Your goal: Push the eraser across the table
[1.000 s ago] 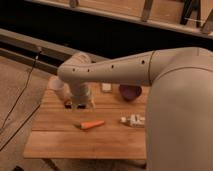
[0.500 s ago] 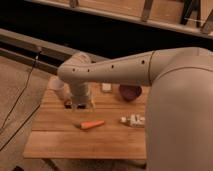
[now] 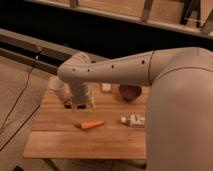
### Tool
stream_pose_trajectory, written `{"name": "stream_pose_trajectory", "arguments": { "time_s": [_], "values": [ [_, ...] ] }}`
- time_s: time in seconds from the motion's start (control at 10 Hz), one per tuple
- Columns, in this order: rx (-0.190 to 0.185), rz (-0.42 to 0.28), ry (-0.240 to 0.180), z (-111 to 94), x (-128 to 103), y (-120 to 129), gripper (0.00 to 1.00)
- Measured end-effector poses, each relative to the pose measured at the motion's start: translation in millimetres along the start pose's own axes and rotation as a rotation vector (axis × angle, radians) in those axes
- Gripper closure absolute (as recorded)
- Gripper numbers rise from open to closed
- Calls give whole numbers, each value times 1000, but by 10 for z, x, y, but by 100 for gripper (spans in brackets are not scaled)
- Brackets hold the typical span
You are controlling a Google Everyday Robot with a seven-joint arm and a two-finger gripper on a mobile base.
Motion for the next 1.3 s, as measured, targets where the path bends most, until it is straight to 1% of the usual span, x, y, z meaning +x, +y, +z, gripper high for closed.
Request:
{"name": "stream_pose_trajectory", "arguments": {
  "time_s": [0.4,0.5,0.6,0.7,0.9,1.0,1.1,1.3],
  "values": [
    [1,0,0,1,3,-5,35],
    [7,11,1,3,7,-35,35],
    [38,48,10,29,-21,-189,35],
    [59,70,8,35,-71,-293,35],
    [101,82,-3,75,-284,-399,35],
    [121,66,-6,116,-439,-403,35],
    [133,55,-5,154,-549,-411,35],
    [155,24,7,293,-819,-382,35]
  ]
}}
